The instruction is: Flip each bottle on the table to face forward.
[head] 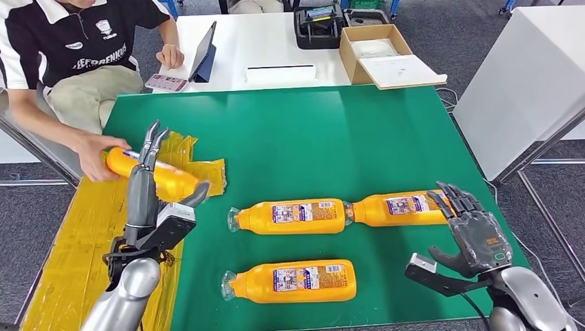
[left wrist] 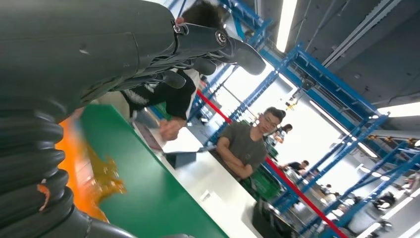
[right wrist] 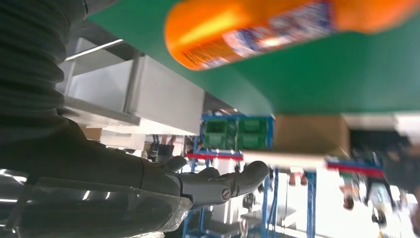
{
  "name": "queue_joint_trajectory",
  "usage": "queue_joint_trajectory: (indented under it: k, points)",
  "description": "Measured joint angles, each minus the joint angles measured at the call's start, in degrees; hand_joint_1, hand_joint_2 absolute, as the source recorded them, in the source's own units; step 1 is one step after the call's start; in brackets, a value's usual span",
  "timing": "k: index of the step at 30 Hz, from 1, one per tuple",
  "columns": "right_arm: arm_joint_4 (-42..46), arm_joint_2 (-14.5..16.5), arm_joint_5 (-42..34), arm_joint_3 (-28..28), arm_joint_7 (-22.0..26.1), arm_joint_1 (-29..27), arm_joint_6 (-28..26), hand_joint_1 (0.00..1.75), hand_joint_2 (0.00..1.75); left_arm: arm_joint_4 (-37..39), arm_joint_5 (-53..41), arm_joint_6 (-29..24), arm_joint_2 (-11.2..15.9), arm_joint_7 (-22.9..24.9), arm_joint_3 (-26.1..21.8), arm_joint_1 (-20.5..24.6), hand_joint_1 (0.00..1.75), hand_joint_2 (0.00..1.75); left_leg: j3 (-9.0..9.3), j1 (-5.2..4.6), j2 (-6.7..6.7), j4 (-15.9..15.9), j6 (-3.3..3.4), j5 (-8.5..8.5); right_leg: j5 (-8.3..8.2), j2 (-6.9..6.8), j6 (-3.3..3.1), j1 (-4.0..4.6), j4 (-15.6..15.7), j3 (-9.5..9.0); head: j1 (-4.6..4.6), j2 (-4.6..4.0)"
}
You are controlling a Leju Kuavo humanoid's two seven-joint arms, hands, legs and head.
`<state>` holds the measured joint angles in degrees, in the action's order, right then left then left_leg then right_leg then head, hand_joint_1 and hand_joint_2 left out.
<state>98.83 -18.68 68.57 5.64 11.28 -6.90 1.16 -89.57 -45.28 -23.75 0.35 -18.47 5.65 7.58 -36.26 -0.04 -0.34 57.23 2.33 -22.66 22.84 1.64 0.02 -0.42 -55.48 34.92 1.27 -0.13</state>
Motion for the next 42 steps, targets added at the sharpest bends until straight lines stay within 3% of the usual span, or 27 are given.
queue_joint_trajectory:
  k: [2,4,8,13,20,26,33,42]
  points:
    - [-12.8,-6.4,-2.9,0.3,4.2,6.7,0.4,0.0,1.75,2.8,5.3,-0.1,-0.3,-2.9,2.0,0.9,0.0,1.75,-0.03,-0.07,0.04,0.0,0.1,0.03,-0.06,0.03,0.08,-0.11,0.0,0.0,0.01,0.0]
    - [-20.6,-7.3,-2.3,2.2,4.5,11.3,-2.5,0.0,1.75,3.3,6.8,-1.4,-0.4,-4.8,2.2,-0.4,0.0,1.75,0.0,-0.05,0.08,0.0,0.13,0.02,-0.06,0.07,0.07,-0.1,0.0,0.0,0.02,0.0]
    - [-31.3,-5.4,-1.5,6.1,4.9,16.9,-7.2,0.0,1.75,3.9,9.5,-3.3,-0.4,-8.0,1.4,-3.3,0.0,1.75,-0.03,0.07,0.06,0.0,0.14,0.02,-0.04,0.04,0.05,0.0,0.0,0.02,0.03,0.0]
    - [-39.4,-2.5,-1.3,9.4,5.4,20.9,-8.9,0.0,1.75,4.8,11.7,-4.2,-0.1,-9.6,0.1,-4.5,0.0,1.75,-0.05,0.15,0.03,0.0,0.12,0.04,-0.02,-0.01,0.01,0.1,0.0,0.03,0.04,0.0]
    - [-47.6,1.2,-0.3,12.5,6.7,26.5,-8.7,0.0,1.75,5.4,16.8,-5.8,1.1,-11.2,-1.1,-5.2,0.0,1.75,-0.13,0.16,0.12,-0.1,0.03,0.03,-0.04,0.14,-0.02,0.11,-0.1,0.05,0.01,0.0]
    - [-57.7,5.8,0.2,16.8,7.5,34.8,-6.0,0.0,1.75,3.1,19.9,-6.4,2.9,-12.0,-2.5,-9.5,0.0,1.75,-0.07,0.15,0.01,0.0,-0.05,0.15,-0.04,0.05,-0.03,0.11,-0.1,0.1,0.02,0.0]
    - [-63.4,6.6,-1.0,19.6,7.3,39.4,-4.8,0.0,1.75,0.1,20.1,-6.8,3.6,-11.7,-3.3,-13.2,0.0,1.75,-0.13,0.12,-0.03,0.0,-0.05,0.14,-0.03,-0.03,-0.01,0.08,0.0,0.11,0.0,0.0]
    - [-67.6,5.0,-2.5,20.5,1.6,42.5,0.5,0.0,1.75,0.2,18.6,-6.6,3.1,-10.3,-3.2,-12.0,0.0,1.75,-0.08,0.07,-0.06,0.0,0.0,0.17,-0.04,-0.05,0.01,0.04,0.0,0.09,0.0,0.0]
